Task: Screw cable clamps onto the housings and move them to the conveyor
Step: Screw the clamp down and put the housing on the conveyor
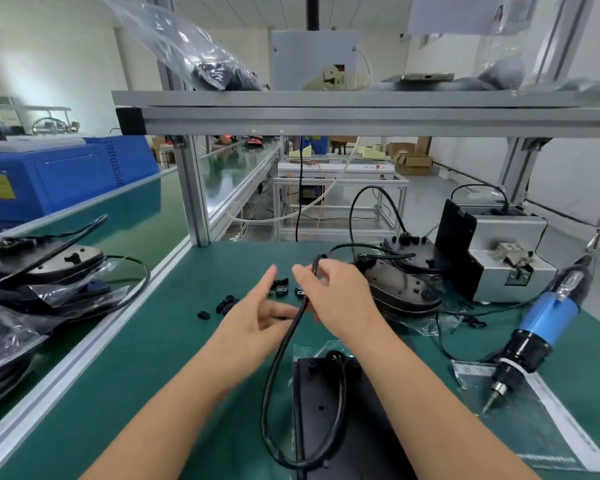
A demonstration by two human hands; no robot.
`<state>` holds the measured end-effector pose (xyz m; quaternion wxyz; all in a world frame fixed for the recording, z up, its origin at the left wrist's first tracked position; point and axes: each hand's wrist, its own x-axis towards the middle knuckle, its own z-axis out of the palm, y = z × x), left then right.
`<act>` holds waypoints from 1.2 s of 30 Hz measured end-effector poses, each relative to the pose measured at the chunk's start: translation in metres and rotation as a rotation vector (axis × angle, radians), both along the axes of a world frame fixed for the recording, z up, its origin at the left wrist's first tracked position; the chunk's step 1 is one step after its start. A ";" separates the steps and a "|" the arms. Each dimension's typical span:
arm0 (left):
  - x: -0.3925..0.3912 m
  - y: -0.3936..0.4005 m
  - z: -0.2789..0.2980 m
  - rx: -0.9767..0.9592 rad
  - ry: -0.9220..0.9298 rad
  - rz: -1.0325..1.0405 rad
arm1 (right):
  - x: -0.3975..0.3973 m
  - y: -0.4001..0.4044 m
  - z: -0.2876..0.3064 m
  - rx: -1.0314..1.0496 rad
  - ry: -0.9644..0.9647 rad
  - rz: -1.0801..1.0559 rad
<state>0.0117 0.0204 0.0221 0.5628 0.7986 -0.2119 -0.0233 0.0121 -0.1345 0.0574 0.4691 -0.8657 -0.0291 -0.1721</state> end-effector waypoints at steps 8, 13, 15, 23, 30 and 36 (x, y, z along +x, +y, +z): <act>0.046 -0.033 0.024 0.041 -0.156 0.150 | 0.020 -0.065 -0.021 -0.680 0.090 -0.359; 0.059 -0.047 0.033 0.188 -0.240 0.095 | 0.042 -0.095 -0.042 -1.018 0.281 -0.360; 0.062 -0.054 0.030 0.152 -0.272 0.142 | 0.047 -0.100 -0.050 -1.052 0.251 -0.381; 0.057 -0.022 0.042 -0.231 -0.363 0.406 | 0.057 -0.101 -0.069 -1.094 0.157 -0.536; 0.023 0.015 0.068 -0.039 -0.570 0.311 | 0.040 -0.092 -0.034 -0.540 -0.022 -0.294; 0.014 0.009 0.054 -0.004 -0.267 -0.085 | -0.018 -0.049 -0.007 0.043 0.145 0.272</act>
